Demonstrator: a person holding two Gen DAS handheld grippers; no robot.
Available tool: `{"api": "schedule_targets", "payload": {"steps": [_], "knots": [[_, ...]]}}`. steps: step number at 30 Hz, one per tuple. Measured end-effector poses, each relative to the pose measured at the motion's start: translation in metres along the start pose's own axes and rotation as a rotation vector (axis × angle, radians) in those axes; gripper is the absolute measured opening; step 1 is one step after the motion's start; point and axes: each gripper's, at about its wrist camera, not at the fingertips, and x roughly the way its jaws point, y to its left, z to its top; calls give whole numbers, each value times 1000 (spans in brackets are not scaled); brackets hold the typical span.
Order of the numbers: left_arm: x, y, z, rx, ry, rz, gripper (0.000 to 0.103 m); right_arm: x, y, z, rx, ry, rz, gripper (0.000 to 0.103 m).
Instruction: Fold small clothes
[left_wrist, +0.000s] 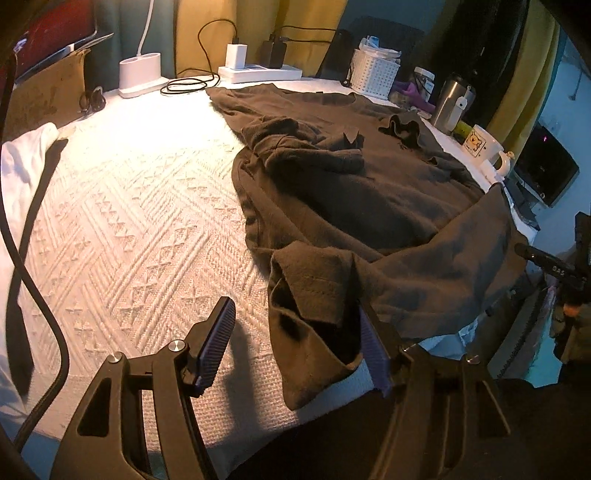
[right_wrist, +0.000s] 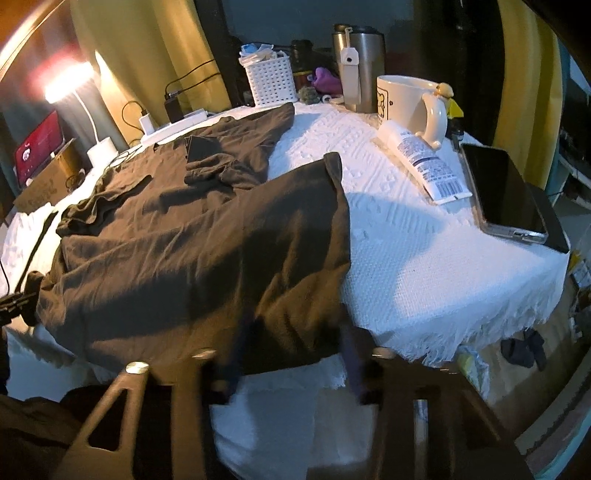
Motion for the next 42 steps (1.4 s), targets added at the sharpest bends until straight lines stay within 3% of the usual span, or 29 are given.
{"api": "schedule_targets", "payload": {"steps": [2, 5, 11, 13, 14, 15, 17, 21, 22, 24, 27, 35, 42], "knots": [[-2, -4, -2, 16, 0, -28, 64, 1, 2, 1, -8, 2, 11, 21], [-6, -9, -7, 38, -17, -62, 33, -4, 8, 1, -26, -16, 20, 15], [-12, -9, 4, 48, -65, -47, 29, -23, 16, 14, -57, -65, 19, 14], [-11, -5, 9, 37, -66, -35, 30, -31, 17, 21, -64, -88, 19, 14], [-10, -3, 12, 34, -63, -33, 37, -35, 17, 24, -65, -98, 20, 14], [-10, -1, 13, 31, -67, -28, 56, -38, 17, 28, -67, -108, 23, 14], [-13, 3, 15, 16, -99, -33, 73, -43, 18, 35, -70, -130, 23, 14], [-3, 4, 20, 36, -92, -47, 73, -48, 21, 50, -72, -164, 32, 14], [4, 3, 20, 44, -78, -50, 72, -49, 21, 53, -73, -172, 34, 14], [13, 2, 20, 50, -39, -69, 28, -53, 24, 60, -76, -190, 36, 14], [4, -10, 19, 103, -61, -77, 14, -60, 26, 65, -79, -212, 37, 14], [-57, -16, 37, 93, -224, -80, 12, -72, 28, 83, -84, -259, 37, 14], [-78, -18, 59, 93, -313, -57, 12, -78, 30, 103, -97, -297, 48, 14]]}}
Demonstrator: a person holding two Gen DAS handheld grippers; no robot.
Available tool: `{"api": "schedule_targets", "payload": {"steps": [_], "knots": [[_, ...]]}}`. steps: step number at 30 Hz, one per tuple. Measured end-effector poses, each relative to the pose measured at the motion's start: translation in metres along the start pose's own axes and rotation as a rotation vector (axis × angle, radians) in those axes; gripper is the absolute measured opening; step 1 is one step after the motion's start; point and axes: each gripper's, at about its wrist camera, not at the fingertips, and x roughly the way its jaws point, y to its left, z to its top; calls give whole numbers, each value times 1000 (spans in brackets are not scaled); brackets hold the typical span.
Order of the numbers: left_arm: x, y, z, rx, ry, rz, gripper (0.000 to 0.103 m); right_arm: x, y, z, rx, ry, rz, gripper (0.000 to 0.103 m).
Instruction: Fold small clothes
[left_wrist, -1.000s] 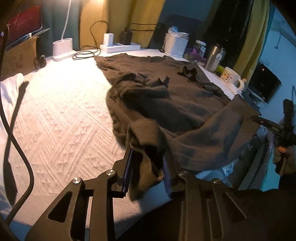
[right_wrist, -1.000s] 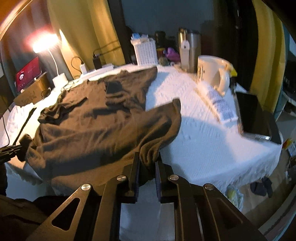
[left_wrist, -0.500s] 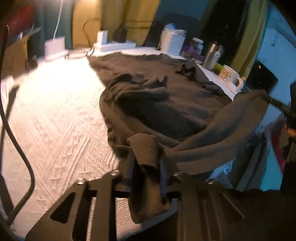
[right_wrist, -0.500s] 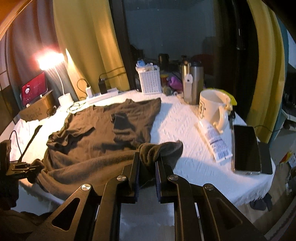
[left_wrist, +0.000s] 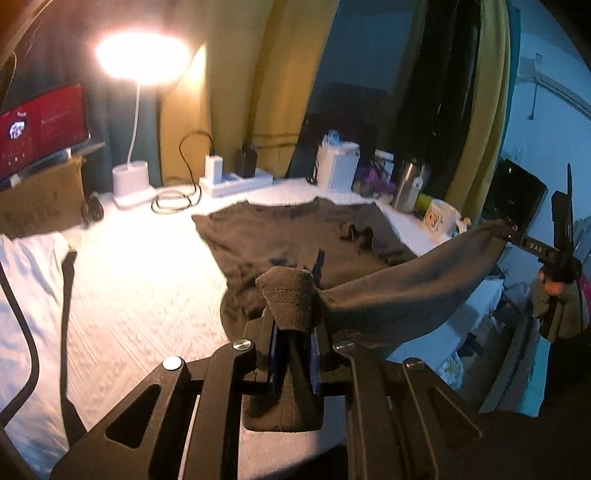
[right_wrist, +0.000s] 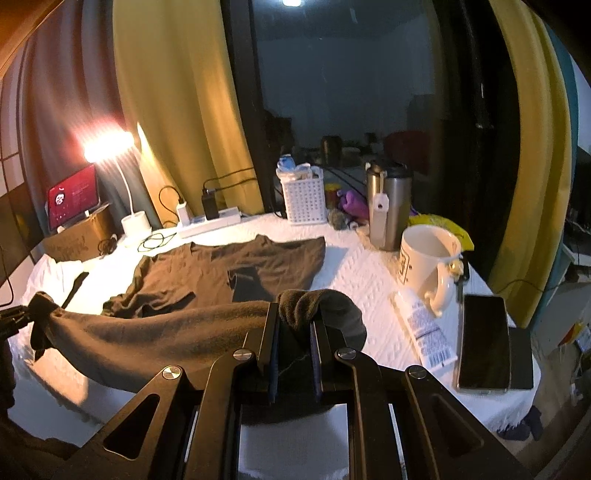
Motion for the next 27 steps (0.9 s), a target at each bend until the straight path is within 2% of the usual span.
{"api": "schedule_targets", "payload": {"steps": [13, 27], "knots": [[-2, -3, 53, 39, -116, 41, 12, 23, -7, 36, 2, -32, 22, 14], [32, 10, 90, 49, -125, 94, 12, 78, -17, 76, 0, -34, 53, 14]]}}
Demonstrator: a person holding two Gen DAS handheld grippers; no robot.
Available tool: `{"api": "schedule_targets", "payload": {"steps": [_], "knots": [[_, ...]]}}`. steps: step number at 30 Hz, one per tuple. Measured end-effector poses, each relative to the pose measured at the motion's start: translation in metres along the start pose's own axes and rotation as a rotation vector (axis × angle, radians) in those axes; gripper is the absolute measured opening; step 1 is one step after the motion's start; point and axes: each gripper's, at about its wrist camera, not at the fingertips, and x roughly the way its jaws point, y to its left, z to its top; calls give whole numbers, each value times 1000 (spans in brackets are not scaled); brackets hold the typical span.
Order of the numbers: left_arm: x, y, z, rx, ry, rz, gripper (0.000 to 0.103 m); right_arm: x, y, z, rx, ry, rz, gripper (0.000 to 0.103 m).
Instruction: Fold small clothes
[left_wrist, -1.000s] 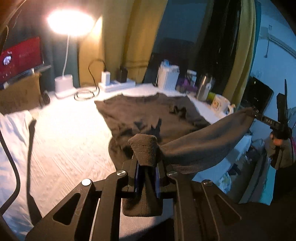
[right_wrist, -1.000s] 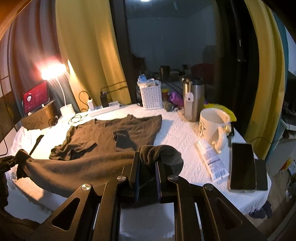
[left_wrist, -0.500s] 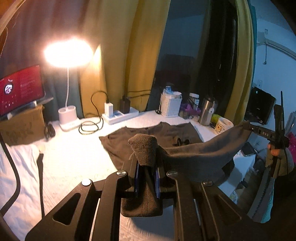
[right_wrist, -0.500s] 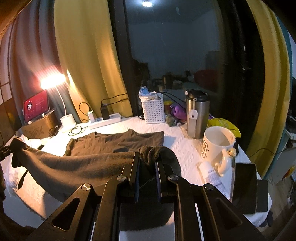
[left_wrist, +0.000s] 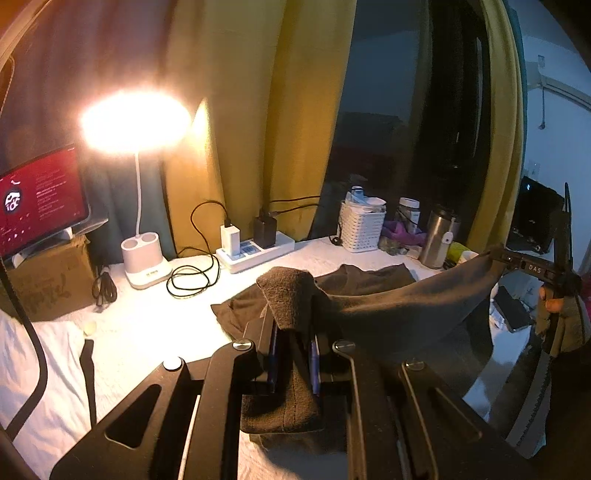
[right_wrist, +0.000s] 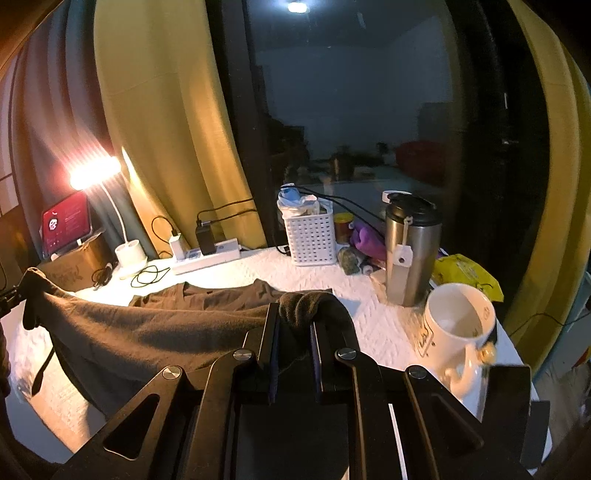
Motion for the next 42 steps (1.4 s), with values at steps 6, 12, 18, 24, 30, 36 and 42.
{"api": "schedule_targets", "payload": {"steps": [6, 12, 18, 24, 30, 36, 42], "knots": [[27, 8, 12, 15, 14, 9, 12, 27, -8, 12, 18, 4, 22, 14], [62, 20, 14, 10, 57, 11, 12, 57, -15, 17, 29, 33, 23, 14], [97, 36, 11, -2, 107, 15, 12, 98, -21, 15, 42, 91, 22, 14], [133, 54, 4, -20, 164, 28, 12, 144, -20, 16, 40, 151, 30, 14], [173, 75, -6, -51, 226, 41, 12, 195, -20, 12, 32, 221, 24, 14], [209, 92, -16, -111, 299, 17, 13, 230, -24, 5, 28, 280, 3, 14], [225, 105, -24, -182, 352, 14, 24, 247, -27, -2, 11, 319, -50, 14]]}}
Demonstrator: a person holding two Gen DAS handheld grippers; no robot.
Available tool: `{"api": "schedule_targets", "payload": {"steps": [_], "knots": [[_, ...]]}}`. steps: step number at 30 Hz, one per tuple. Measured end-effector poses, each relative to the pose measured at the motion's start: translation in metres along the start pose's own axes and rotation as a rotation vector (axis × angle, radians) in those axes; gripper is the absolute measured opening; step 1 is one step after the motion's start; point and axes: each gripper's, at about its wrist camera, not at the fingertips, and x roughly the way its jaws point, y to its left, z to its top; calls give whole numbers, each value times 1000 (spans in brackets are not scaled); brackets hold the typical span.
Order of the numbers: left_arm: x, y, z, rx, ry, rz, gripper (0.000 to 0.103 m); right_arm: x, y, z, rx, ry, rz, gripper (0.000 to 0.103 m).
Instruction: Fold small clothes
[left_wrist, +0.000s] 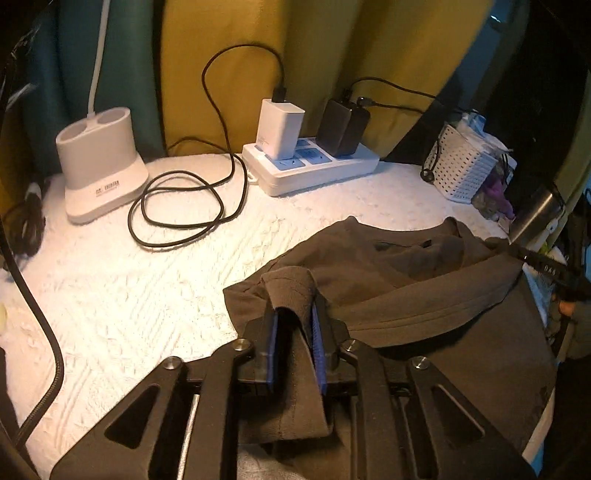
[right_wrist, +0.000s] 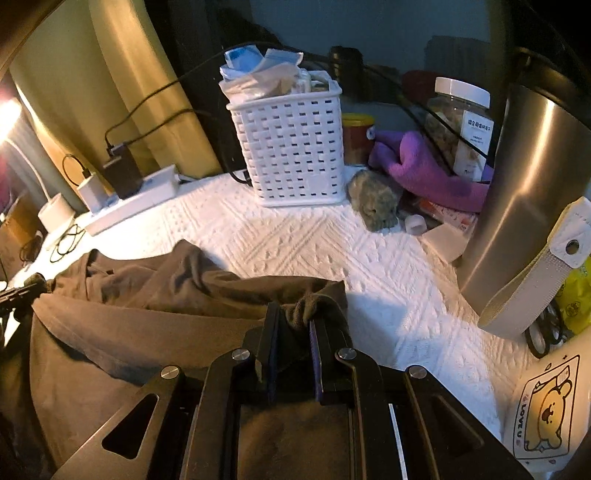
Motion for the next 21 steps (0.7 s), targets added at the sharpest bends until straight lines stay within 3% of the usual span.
{"api": "schedule_targets", "payload": {"steps": [2, 4, 7, 8, 9, 10, 14, 21], "knots": [[-10, 1, 1, -4, -34, 30, 34, -4, 1, 1, -10, -10, -15, 14], [-24, 3, 2, -17, -69, 50, 35, -13, 5, 2, -41, -28, -44, 14], [-44, 8, 3, -26, -109, 93, 37, -31, 12, 2, -102, -65, -93, 32], [-48, 10, 3, -28, -116, 99, 39, -36, 14, 1, -115, -74, -102, 51], [-54, 11, 1, -31, -122, 100, 43, -45, 16, 1, -125, -92, -119, 80], [-59, 11, -2, -38, -126, 99, 45, -52, 17, 0, -130, -112, -132, 87], [-72, 8, -19, -44, -116, 99, 47, -71, 28, -5, -164, -130, -141, 88], [-72, 6, -53, -53, -60, 80, 48, -56, 56, -37, -269, -50, -199, 88]]}}
